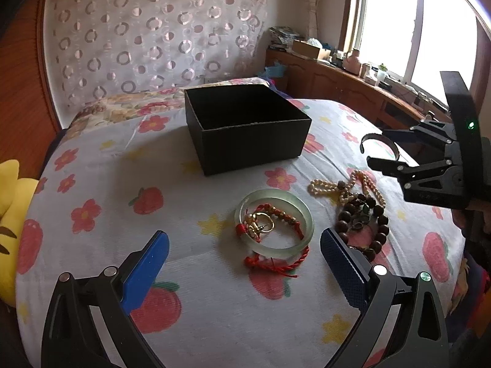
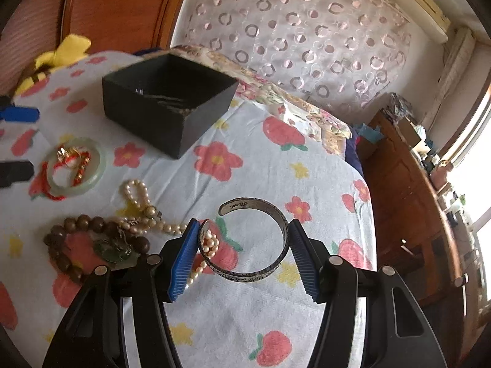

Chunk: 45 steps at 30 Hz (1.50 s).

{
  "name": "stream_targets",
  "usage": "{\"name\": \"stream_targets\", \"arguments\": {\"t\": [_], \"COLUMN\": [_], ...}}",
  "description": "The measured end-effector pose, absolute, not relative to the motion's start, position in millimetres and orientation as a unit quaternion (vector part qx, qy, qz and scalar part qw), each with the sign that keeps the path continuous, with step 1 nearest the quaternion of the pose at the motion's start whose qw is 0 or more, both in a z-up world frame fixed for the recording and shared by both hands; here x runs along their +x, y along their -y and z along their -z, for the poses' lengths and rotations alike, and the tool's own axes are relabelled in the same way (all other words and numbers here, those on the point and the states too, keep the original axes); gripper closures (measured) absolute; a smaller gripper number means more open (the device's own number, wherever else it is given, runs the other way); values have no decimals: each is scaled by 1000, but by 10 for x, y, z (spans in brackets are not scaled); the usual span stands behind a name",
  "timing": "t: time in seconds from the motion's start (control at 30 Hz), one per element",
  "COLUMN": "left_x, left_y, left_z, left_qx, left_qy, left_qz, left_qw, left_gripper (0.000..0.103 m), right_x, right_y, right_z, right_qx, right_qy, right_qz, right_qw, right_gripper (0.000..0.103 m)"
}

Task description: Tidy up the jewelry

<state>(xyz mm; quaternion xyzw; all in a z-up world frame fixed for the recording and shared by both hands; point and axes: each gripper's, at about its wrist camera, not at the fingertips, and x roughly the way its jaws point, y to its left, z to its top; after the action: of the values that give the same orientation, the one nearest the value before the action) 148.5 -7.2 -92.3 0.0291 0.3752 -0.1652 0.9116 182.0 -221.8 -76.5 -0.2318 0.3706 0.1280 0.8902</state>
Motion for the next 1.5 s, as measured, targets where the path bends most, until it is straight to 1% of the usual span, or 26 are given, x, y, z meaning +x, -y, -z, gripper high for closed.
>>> {"name": "stream_targets", "arguments": {"t": [0.23,0.43,0.47,0.5,0.57,0.67,0.7,0.73,0.77,1.0,1.2,1.5], "left_x": [1609,1700,1716,1733,1789,1824,1834,1840,1841,1782,1776,2012], "left_y": [238,453,478,491,523,555,561,560,550,511,456,391], "left_z": [955,1010,1019,1028,1049,1096,1111,1126,1113,1041,800,406], "left_qx": [44,81,87,90,97,113,116,116,111,107,91,72], "left_qy": [-393,-410,-412,-414,-422,-424,-425,-425,-423,-407,-380,-347], "left_qz": [183,197,196,194,193,185,184,185,189,189,184,173], "left_qw": [900,887,886,885,881,879,878,878,879,887,902,919], "left_gripper": [8,8,9,13,17,19,24,25,34,34,34,34], "right_x": [1709,1657,1657,1655,1637,1630,1627,1629,1628,1647,1675,1842], "right_y": [2203,2224,2210,2210,2207,2218,2225,2223,2226,2228,2202,2113], "right_z": [658,633,637,641,650,662,666,664,667,668,630,450], "right_qx": [-221,-206,-205,-204,-202,-198,-197,-195,-194,-179,-162,-128], "right_qy": [-359,-357,-358,-358,-358,-359,-359,-359,-359,-358,-353,-332], "right_qz": [-144,-155,-156,-157,-157,-160,-160,-160,-161,-170,-181,-203], "right_qw": [895,898,898,898,898,898,898,899,899,901,904,912], "right_gripper": [42,42,42,42,42,42,42,42,42,42,42,42]}}
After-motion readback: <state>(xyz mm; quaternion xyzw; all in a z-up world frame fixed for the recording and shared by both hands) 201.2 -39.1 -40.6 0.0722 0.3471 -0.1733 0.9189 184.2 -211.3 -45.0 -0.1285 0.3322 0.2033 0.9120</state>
